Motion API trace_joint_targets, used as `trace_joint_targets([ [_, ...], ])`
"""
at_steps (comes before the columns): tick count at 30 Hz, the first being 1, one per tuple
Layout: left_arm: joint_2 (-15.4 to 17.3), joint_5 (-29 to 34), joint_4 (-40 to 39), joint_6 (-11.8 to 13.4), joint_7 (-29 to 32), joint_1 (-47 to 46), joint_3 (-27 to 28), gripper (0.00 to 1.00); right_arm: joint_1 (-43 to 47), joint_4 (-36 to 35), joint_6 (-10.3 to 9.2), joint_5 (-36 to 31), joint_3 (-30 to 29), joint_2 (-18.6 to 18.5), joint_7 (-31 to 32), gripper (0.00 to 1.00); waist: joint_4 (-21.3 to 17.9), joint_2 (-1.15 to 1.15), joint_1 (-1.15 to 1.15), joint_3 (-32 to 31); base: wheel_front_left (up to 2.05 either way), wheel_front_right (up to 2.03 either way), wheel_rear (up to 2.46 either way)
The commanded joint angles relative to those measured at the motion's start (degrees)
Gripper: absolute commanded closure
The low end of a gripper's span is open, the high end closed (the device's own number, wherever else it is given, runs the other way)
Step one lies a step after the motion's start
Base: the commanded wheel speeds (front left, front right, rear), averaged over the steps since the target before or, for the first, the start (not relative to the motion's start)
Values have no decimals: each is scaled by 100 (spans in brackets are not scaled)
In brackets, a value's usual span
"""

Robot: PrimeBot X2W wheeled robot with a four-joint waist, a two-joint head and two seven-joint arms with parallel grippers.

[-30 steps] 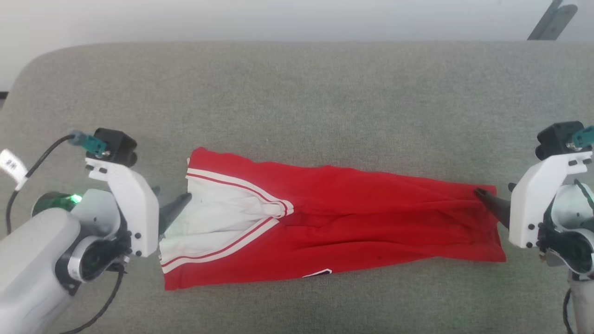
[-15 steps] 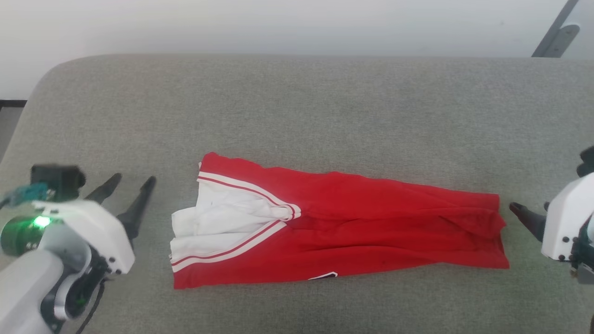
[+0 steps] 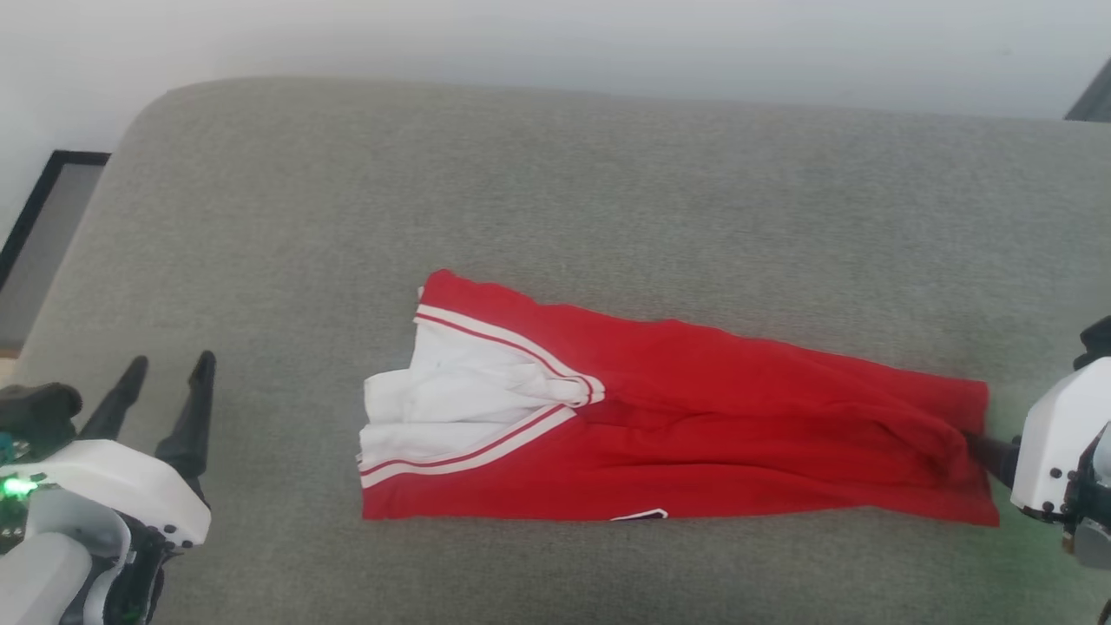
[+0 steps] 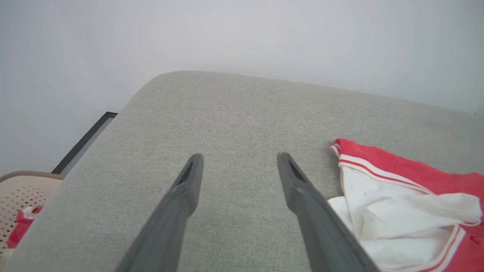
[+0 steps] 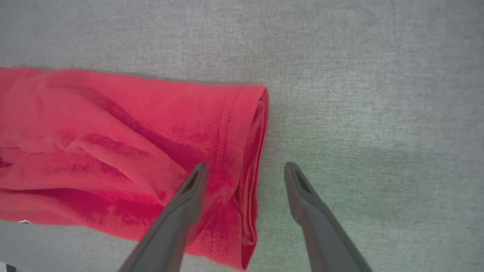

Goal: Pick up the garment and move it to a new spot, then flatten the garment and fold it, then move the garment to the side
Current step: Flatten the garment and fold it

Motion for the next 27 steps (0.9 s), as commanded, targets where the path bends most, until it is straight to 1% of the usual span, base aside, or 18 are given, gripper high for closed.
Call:
trace_joint_targets([
  [1, -68, 135, -1, -21, -42, 96, 142, 0, -50, 67, 3, 12, -12, 1, 12, 0, 75, 0, 0, 11, 0, 0, 0],
  [3, -222, 323, 6, -71, -42, 275, 467, 0, -96, 255, 3, 16, 27, -8, 10, 0, 139, 0, 0, 24, 0, 0, 0],
  [7, -510, 747, 47, -275, -37, 534, 982, 0, -277, 760, 3, 52, 114, 3, -64, 0, 257, 0, 0, 48, 0, 0, 0],
  [10, -785, 1044, 83, -412, -38, 727, 1354, 0, -389, 1184, 3, 108, 253, 62, -55, 0, 337, 0, 0, 54, 0, 0, 0],
  [11, -841, 1158, 101, -461, -37, 803, 1454, 0, -439, 1290, 3, 149, 316, 86, -72, 29, 357, 0, 0, 54, 0, 0, 0],
  [12, -917, 1226, 120, -513, -37, 842, 1558, 0, -468, 1379, 3, 201, 389, 78, -56, 100, 379, 0, 0, 54, 0, 0, 0],
  [17, -1269, 1564, 230, -723, -38, 1033, 2016, 0, -578, 1620, 3, 465, 549, -64, -150, 100, 450, 0, 0, 33, 0, 0, 0],
  [22, -1535, 1880, 278, -916, -38, 1173, 2397, 0, -719, 1516, 3, 637, 595, -308, -336, 100, 416, 0, 0, 29, 0, 0, 0],
  [27, -1753, 2133, 350, -1081, -39, 1224, 2633, 0, -778, 1399, 2, 686, 423, -621, -428, 100, 289, 0, 0, 48, 0, 0, 0],
])
